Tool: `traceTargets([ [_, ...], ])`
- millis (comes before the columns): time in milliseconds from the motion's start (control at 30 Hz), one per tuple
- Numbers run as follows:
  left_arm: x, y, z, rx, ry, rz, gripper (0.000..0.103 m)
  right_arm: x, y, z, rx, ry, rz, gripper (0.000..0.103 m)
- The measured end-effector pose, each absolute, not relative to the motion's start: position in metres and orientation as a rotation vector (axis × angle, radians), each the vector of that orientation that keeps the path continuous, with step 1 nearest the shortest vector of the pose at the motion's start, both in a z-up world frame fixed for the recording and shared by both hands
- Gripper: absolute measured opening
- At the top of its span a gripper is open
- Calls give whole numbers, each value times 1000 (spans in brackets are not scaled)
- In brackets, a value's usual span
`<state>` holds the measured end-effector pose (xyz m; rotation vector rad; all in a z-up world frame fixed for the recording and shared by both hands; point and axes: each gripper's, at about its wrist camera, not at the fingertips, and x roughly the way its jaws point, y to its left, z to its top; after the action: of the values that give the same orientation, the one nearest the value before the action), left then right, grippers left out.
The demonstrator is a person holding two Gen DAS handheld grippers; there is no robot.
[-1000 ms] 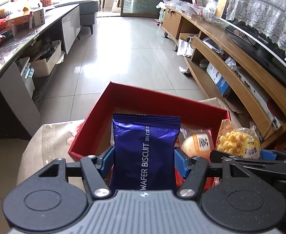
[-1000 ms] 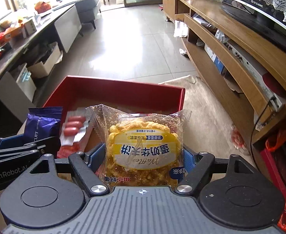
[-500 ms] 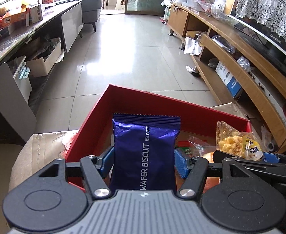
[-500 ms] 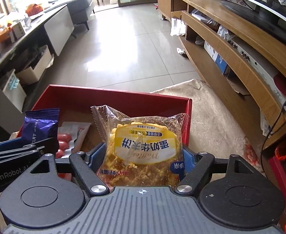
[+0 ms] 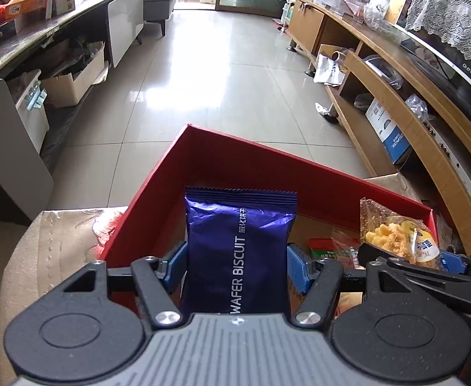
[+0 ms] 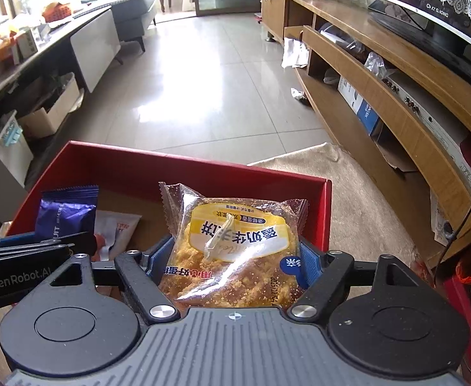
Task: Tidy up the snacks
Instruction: 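Carry the biscuit and waffle cake over the red box and release both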
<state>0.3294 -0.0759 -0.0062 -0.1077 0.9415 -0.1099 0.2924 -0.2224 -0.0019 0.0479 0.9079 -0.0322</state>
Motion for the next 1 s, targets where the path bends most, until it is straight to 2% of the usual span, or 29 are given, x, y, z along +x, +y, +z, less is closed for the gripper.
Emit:
traceTargets([
  [1000, 331, -54, 0, -161, 955, -60, 64, 293, -222, 11, 166, 820, 75, 94],
])
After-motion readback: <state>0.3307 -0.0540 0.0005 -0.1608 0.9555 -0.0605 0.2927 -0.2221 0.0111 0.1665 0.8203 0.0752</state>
